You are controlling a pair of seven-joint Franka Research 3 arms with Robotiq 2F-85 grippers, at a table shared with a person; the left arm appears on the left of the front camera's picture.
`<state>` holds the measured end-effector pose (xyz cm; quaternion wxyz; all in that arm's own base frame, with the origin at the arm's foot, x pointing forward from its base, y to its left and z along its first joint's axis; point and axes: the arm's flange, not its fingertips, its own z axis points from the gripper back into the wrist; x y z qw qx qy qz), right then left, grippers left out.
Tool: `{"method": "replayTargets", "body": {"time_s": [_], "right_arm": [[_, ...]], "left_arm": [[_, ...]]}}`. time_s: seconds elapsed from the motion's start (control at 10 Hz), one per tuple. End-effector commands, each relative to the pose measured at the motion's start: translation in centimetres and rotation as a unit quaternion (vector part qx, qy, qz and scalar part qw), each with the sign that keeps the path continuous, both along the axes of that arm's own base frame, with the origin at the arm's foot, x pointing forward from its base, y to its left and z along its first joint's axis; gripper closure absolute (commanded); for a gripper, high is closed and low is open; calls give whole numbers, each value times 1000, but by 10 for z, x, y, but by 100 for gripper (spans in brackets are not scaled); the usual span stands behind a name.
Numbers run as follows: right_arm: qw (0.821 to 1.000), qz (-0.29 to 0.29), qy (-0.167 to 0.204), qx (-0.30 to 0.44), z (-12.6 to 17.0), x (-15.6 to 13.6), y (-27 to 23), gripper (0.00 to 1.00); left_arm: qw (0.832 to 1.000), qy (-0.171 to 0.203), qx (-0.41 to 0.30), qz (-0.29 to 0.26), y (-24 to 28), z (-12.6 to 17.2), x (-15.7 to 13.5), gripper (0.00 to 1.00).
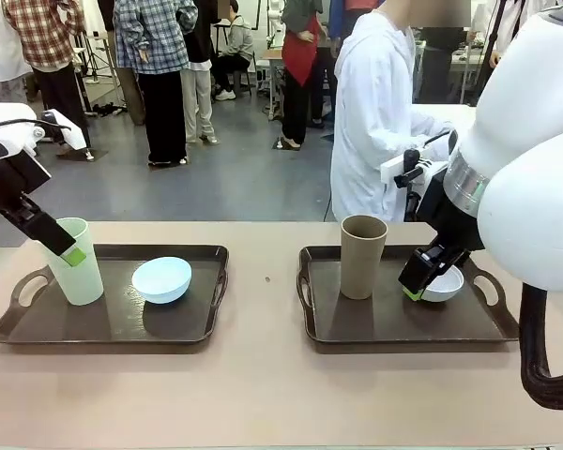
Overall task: Set up a tray with a mat and arrange the tableware.
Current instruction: Pick up the Picnic Bowl and Reusable plastic cup from the Handle tray in front of the human's position and hold them in the air.
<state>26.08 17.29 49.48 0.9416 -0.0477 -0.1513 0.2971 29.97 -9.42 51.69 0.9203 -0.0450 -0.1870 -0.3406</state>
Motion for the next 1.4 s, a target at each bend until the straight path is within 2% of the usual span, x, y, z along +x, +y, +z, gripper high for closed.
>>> {"method": "replayTargets", "body": {"time_s": [0.0, 0.2, 0.4, 0.6, 0.7, 0.9, 1.1, 1.3], "right_arm": [[998, -9, 43, 51, -2, 12, -20, 0], [985, -56, 86, 140, -11, 25, -64, 0], [957, -100, 122, 242, -18, 25, -117, 0], [936, -116, 130, 307, -25, 16, -162, 0], [925, -133, 136, 330, -31, 10, -184, 0], [901, -161, 131, 380, -41, -3, -225, 0], [880, -181, 125, 421, -54, -17, -260, 0], [858, -191, 105, 465, -61, -35, -287, 0]], "left_arm": [[1000, 1, 0, 0, 0, 0, -1, 0], [990, 111, -90, -12, 15, -4, 19, 0], [973, 182, -139, -18, 34, 5, 25, 0], [957, 238, -167, 0, 60, 16, 38, 0], [953, 247, -176, 12, 80, 20, 44, 0], [934, 251, -239, 86, 128, 20, 58, 0], [911, 266, -289, 124, 173, -4, 63, 0], [881, 270, -359, 147, 223, -26, 63, 0]]}}
